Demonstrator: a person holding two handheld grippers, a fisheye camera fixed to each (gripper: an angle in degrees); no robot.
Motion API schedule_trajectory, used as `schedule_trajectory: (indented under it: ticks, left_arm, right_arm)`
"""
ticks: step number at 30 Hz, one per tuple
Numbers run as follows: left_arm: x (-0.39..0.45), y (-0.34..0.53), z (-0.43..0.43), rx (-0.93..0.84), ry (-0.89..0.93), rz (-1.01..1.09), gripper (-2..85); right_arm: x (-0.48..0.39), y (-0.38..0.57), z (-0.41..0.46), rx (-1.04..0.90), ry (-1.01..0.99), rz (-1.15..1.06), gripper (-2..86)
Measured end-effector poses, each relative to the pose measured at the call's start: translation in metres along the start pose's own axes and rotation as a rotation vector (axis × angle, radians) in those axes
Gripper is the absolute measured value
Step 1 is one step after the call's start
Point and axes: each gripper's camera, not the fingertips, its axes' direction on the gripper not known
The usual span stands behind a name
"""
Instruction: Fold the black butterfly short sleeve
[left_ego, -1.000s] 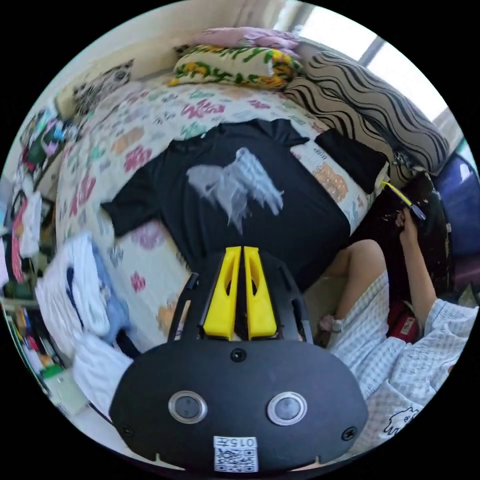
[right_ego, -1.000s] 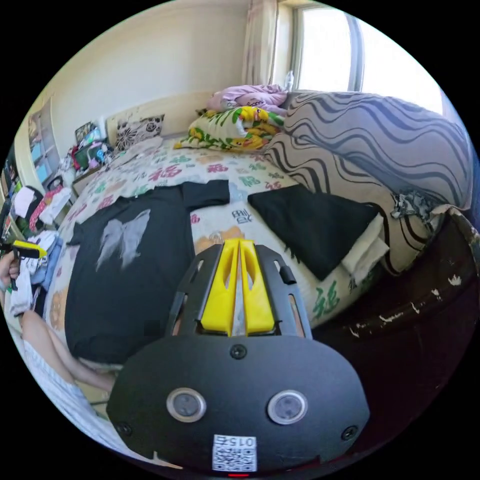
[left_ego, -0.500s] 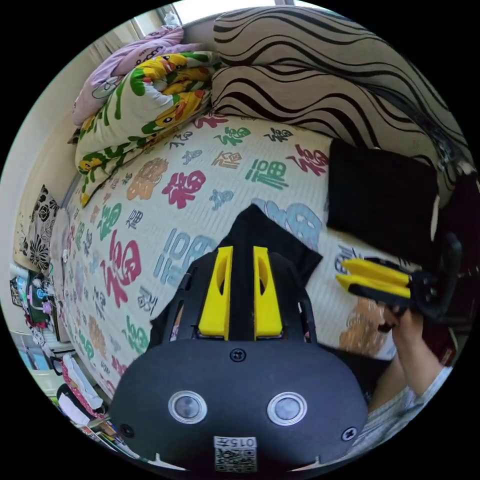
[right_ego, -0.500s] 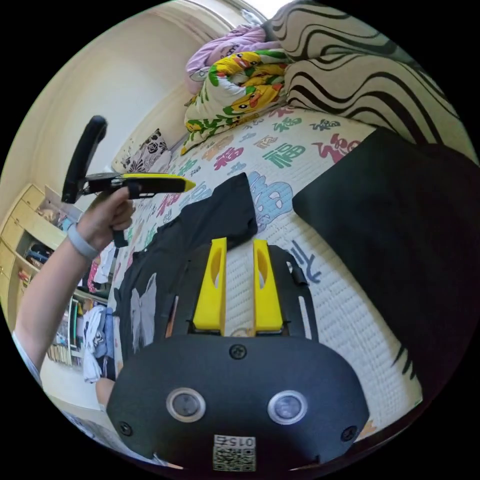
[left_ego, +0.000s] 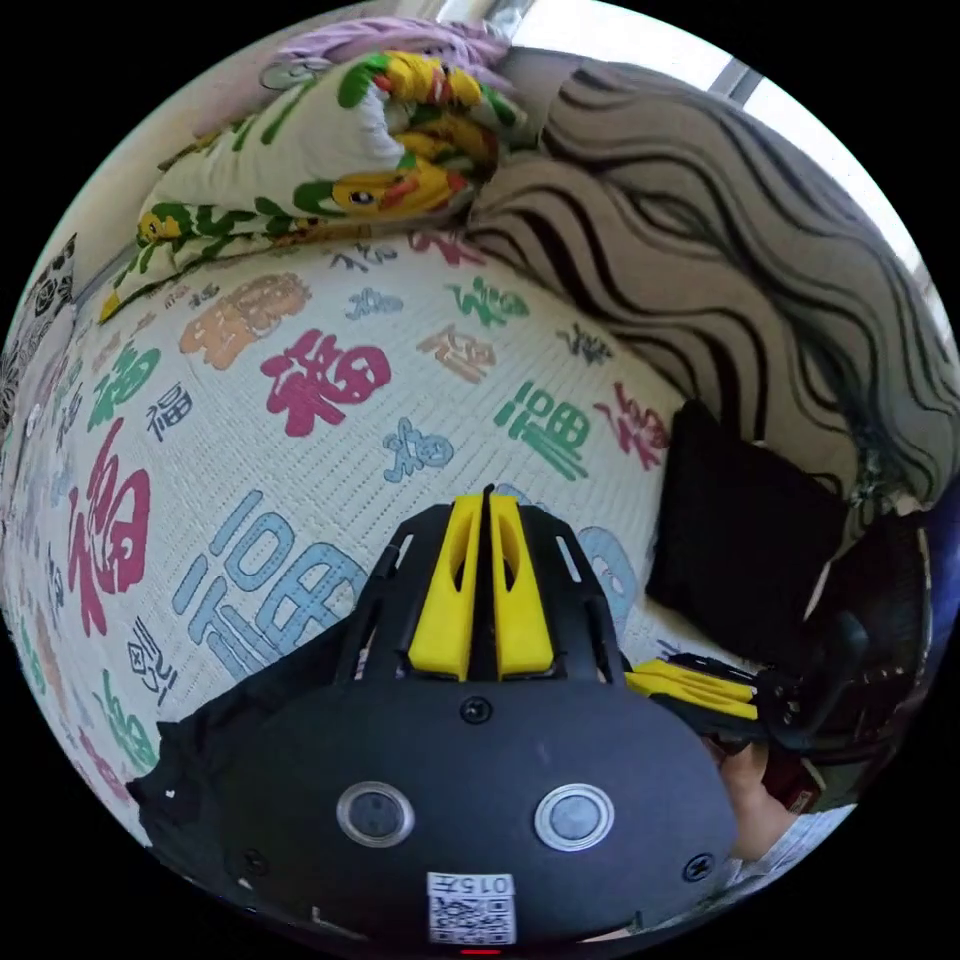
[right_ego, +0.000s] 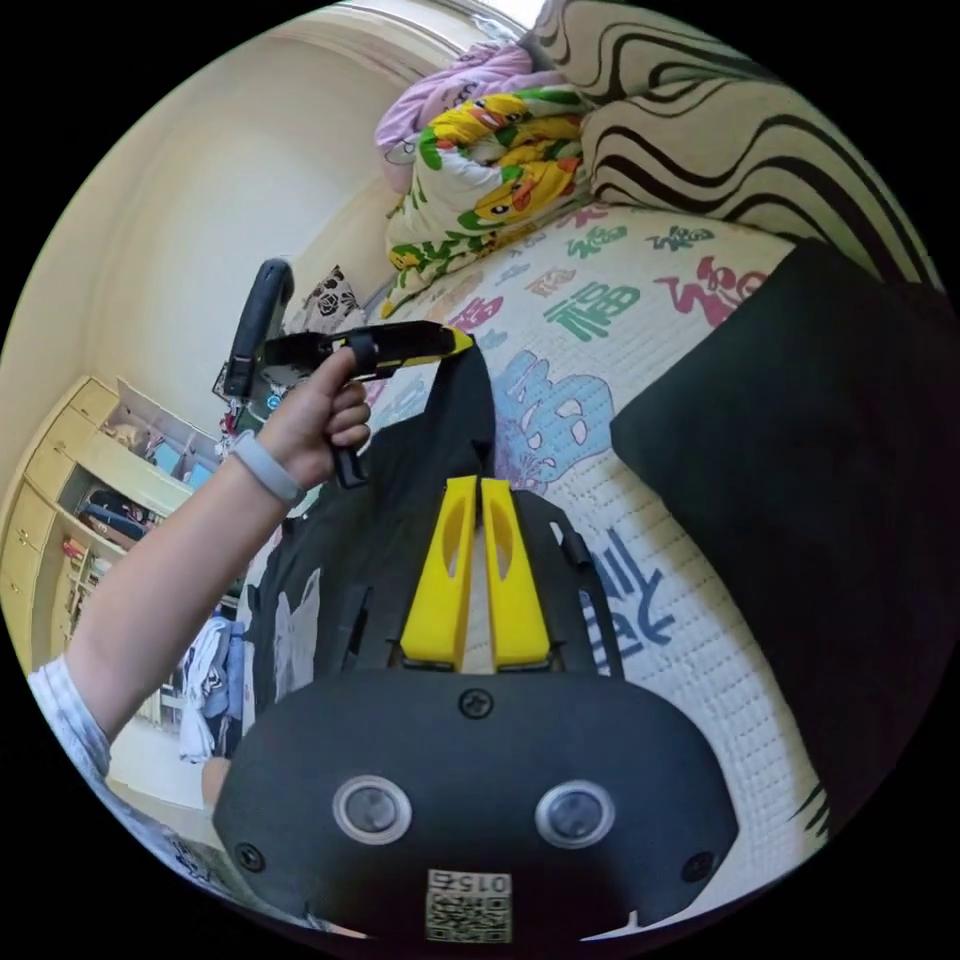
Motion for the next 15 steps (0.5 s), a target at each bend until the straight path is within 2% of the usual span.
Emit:
schedule_trajectory:
  ticks: [4, 7, 11, 15]
  left_arm:
    - [-0.044, 0.033, -0.079, 0.192, 0.135, -0.013, 0.6]
    - [-0.078, 0.077, -0.135, 0.271, 0.180, -0.023, 0.5]
    - [-0.128, 0.152, -0.187, 0.369, 0.186, -0.103, 0.5]
    - [-0.198, 0.248, -0.202, 0.372, 0.177, -0.323, 1.0]
  right_arm:
    - [-0.061, 0.001, -0.033, 0.062, -0.034, -0.126, -0.7]
    - [-0.126, 0.008, -0.047, 0.056, -0.059, -0.271, -0.7]
    - [-0.223, 0.036, -0.034, -0.069, -0.095, -0.461, -0.7]
    - [-0.284, 0.067, 0.006, -0.222, -0.073, -0.544, -0.4]
